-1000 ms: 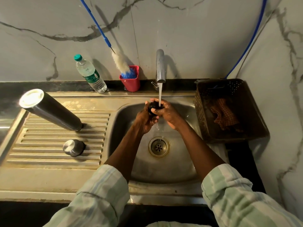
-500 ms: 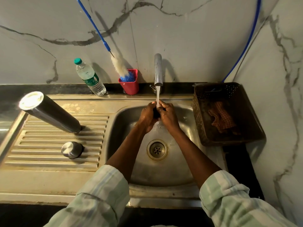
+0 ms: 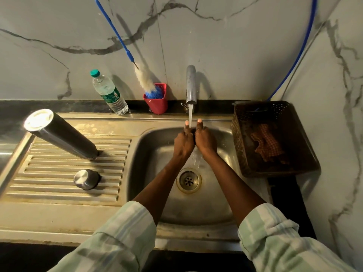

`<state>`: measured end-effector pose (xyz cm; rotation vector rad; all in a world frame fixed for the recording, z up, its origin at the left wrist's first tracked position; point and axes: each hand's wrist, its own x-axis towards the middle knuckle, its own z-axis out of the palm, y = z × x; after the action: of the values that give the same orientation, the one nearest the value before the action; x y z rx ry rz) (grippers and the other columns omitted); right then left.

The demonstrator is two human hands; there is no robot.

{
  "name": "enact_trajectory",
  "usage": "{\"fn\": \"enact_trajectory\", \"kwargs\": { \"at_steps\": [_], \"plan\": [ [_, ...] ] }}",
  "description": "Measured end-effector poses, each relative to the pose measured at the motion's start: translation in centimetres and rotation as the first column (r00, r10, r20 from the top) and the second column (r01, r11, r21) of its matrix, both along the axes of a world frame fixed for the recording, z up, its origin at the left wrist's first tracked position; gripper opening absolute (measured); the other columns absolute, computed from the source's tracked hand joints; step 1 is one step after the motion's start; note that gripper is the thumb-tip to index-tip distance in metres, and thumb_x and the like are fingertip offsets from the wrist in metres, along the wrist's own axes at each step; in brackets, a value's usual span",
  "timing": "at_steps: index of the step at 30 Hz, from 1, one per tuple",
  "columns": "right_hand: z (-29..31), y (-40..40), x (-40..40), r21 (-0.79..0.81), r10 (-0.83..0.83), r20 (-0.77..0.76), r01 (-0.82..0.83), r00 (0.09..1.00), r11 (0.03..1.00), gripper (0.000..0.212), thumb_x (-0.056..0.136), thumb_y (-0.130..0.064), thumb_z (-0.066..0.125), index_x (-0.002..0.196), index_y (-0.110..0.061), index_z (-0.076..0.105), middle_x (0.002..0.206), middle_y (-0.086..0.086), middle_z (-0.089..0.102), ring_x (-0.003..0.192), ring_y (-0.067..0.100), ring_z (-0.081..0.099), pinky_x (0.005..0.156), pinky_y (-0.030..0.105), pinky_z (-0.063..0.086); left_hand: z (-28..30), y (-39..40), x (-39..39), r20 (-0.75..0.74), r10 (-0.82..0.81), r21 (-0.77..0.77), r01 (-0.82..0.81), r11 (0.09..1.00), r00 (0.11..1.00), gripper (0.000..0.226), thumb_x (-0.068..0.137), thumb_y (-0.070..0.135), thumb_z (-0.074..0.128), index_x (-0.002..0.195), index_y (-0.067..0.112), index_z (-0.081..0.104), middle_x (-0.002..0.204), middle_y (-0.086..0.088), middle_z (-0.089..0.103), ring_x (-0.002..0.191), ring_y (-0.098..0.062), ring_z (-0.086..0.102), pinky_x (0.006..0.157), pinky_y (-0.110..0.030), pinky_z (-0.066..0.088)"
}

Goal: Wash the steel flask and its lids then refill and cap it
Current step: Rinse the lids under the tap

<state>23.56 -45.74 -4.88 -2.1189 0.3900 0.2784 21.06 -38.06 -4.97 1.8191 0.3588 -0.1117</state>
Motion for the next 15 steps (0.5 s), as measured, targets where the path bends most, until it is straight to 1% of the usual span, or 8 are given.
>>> {"fn": "enact_trajectory", "kwargs": {
  "at_steps": [2, 3, 5, 6, 8, 11, 13, 15],
  "plan": [
    [0.2, 0.0, -0.1, 0.239, -0.06, -0.177, 0.102, 0.982, 0.966, 0.061, 0.102, -0.058, 0.02, 0.088, -0.019, 0.064, 0.089, 0.009, 0.068, 0.083, 0.022, 0.063, 0.077, 0.034, 0.05, 0.1, -0.1, 0.3, 0.017, -0.037, -0.12, 0.039, 0.992, 0.999, 0.046, 0.104, 0.046, 0.036, 0.112, 0.008, 0.062, 0.111, -0.017, 0.062, 0.097, -0.025, 0.064, 0.08, -0.043, 0.058],
    [0.3, -0.2, -0.3, 0.392, -0.099, -0.274, 0.205, 0.957, 0.897, 0.051, 0.101, -0.056, 0.028, 0.087, -0.021, 0.06, 0.089, 0.009, 0.066, 0.083, 0.021, 0.061, 0.075, 0.033, 0.049, 0.3, -0.2, 0.3, 0.021, -0.065, -0.187, 0.068, 0.98, 0.998, 0.041, 0.103, 0.046, 0.04, 0.117, 0.012, 0.06, 0.123, -0.014, 0.054, 0.109, -0.028, 0.06, 0.088, -0.044, 0.057],
    [0.8, -0.4, -0.5, 0.537, -0.14, -0.383, 0.344, 0.913, 0.77, 0.039, 0.099, -0.053, 0.039, 0.086, -0.021, 0.057, 0.091, 0.01, 0.063, 0.082, 0.021, 0.057, 0.077, 0.034, 0.046, 1.2, -0.5, 0.0, 0.074, -0.128, -0.186, 0.139, 0.973, 0.989, 0.026, 0.106, 0.035, 0.043, 0.113, 0.016, 0.06, 0.124, -0.007, 0.042, 0.112, -0.025, 0.054, 0.087, -0.033, 0.057],
    [0.7, -0.4, -0.3, 0.533, -0.144, -0.378, 0.342, 0.915, 0.774, 0.04, 0.1, -0.052, 0.039, 0.086, -0.02, 0.058, 0.09, 0.009, 0.063, 0.08, 0.02, 0.057, 0.075, 0.034, 0.045, 1.3, -0.6, -0.2, 0.113, -0.137, -0.136, 0.152, 0.979, 0.984, 0.025, 0.107, 0.031, 0.041, 0.11, 0.015, 0.06, 0.121, -0.005, 0.041, 0.108, -0.022, 0.053, 0.083, -0.028, 0.057],
    [0.8, -0.2, 0.0, 0.432, -0.157, -0.238, 0.249, 0.959, 0.867, 0.047, 0.103, -0.05, 0.032, 0.094, -0.016, 0.064, 0.086, 0.007, 0.064, 0.076, 0.021, 0.058, 0.066, 0.032, 0.046, 1.2, -0.6, -0.4, 0.151, -0.12, -0.031, 0.126, 0.992, 0.981, 0.035, 0.108, 0.034, 0.034, 0.11, 0.01, 0.06, 0.12, -0.009, 0.048, 0.106, -0.023, 0.054, 0.09, -0.036, 0.055],
    [0.3, -0.3, 0.4, 0.299, -0.137, 0.011, 0.127, 0.991, 0.946, 0.049, 0.104, -0.047, 0.03, 0.098, -0.016, 0.068, 0.092, 0.011, 0.07, 0.084, 0.026, 0.066, 0.075, 0.038, 0.051, 1.4, -0.5, 0.1, 0.137, -0.189, 0.232, 0.154, 0.96, 0.972, 0.046, 0.109, 0.036, 0.026, 0.115, 0.005, 0.06, 0.124, -0.025, 0.057, 0.118, -0.038, 0.054, 0.102, -0.055, 0.045],
    [-0.1, -0.3, 0.4, 0.317, -0.111, 0.08, 0.08, 0.991, 0.945, 0.04, 0.103, -0.046, 0.035, 0.093, -0.022, 0.066, 0.09, 0.008, 0.072, 0.084, 0.024, 0.068, 0.081, 0.04, 0.055, 1.8, -0.1, 0.7, 0.085, -0.26, 0.349, 0.216, 0.912, 0.962, 0.036, 0.108, 0.026, 0.033, 0.12, 0.003, 0.058, 0.128, -0.024, 0.056, 0.114, -0.038, 0.057, 0.099, -0.054, 0.048],
    [-0.1, -0.4, 0.1, 0.282, -0.086, 0.139, 0.043, 0.987, 0.958, 0.035, 0.103, -0.045, 0.039, 0.09, -0.024, 0.065, 0.087, 0.003, 0.071, 0.082, 0.019, 0.068, 0.081, 0.04, 0.056, 2.1, 0.5, 1.3, 0.036, -0.273, 0.364, 0.242, 0.9, 0.961, 0.026, 0.105, 0.018, 0.04, 0.116, 0.003, 0.059, 0.126, -0.021, 0.058, 0.109, -0.035, 0.06, 0.095, -0.051, 0.051]
  ]
}}
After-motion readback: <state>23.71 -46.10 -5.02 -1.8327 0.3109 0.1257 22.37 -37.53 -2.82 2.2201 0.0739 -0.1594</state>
